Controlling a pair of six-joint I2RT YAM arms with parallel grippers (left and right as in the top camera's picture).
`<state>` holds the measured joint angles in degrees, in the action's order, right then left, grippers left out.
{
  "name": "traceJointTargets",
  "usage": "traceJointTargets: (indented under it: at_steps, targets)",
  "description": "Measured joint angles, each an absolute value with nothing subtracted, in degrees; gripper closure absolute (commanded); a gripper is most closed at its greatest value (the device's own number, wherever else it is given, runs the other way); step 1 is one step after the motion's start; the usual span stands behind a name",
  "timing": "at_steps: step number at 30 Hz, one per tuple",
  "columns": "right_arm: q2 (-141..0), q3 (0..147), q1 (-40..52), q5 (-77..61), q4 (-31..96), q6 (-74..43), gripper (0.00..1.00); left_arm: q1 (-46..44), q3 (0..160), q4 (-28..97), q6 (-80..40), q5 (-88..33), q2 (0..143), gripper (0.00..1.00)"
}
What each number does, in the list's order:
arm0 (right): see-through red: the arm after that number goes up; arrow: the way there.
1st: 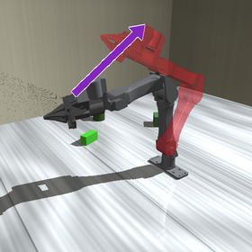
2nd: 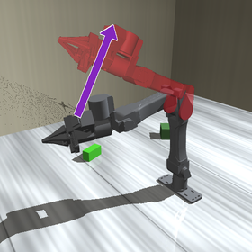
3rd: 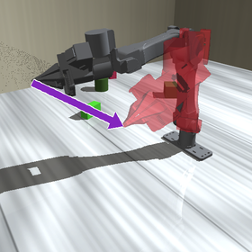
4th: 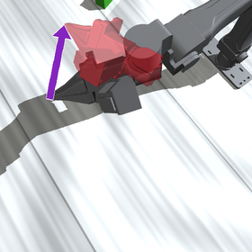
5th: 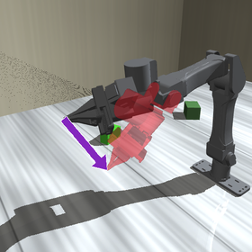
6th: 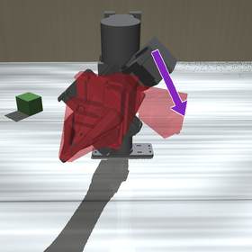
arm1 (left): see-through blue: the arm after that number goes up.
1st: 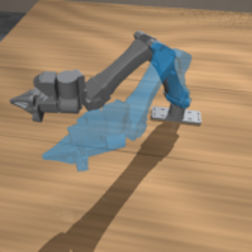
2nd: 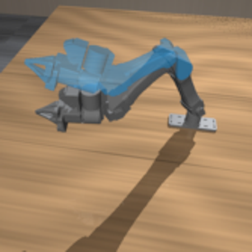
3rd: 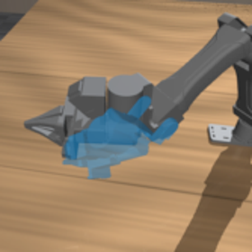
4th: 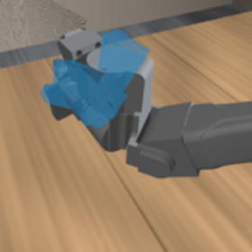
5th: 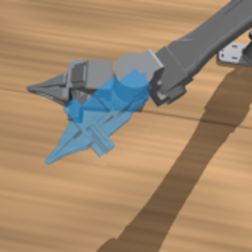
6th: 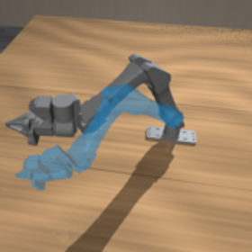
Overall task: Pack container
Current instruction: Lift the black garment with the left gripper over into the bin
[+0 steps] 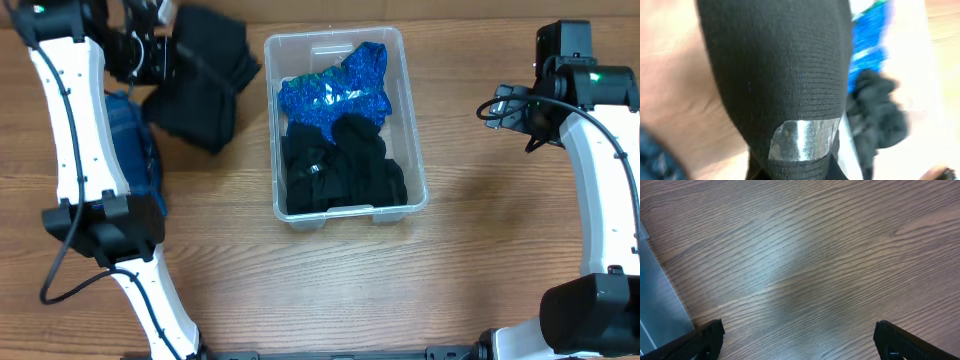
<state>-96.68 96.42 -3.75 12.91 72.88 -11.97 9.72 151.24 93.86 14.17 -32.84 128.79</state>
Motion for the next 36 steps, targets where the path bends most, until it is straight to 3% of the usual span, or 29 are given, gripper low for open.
traceJointTargets:
  at_steps: [4,7,15,21,24,31,36]
  targets:
    - [-96.7,96.4,-3.7,12.9,72.9,-12.0,0.00,4.5,161.1,96.1,14.2,-37.3,128.8,0.96]
    - [-96.7,96.4,-3.7,12.9,72.9,-12.0,0.00,-4.1,165.2,96.2,15.6,-39.3,128.8,0.96]
    - [-96.7,96.4,-3.7,12.9,72.9,-12.0,0.00,-25.5,165.4,93.6,17.6,-32.1,128.8,0.96]
    - [-96.7,96.4,-3.7,12.9,72.8,-12.0,0.00,-28.3,165.4,93.6,15.3,-30.8,128.8,0.96]
    - [-96.7,96.4,-3.7,12.9,72.9,-12.0,0.00,-27.7,165.4,92.5,8.1,-29.3,128.8,0.96]
    - [-96.7,96.4,-3.7,12.9,72.9,-12.0,0.00,-27.7,165.4,90.8,-22.3,-14.0,129.4,0.96]
    - [-96.7,96.4,-3.7,12.9,72.9,-12.0,0.00,-30.0,165.4,91.0,-30.0,-4.8,130.1,0.96]
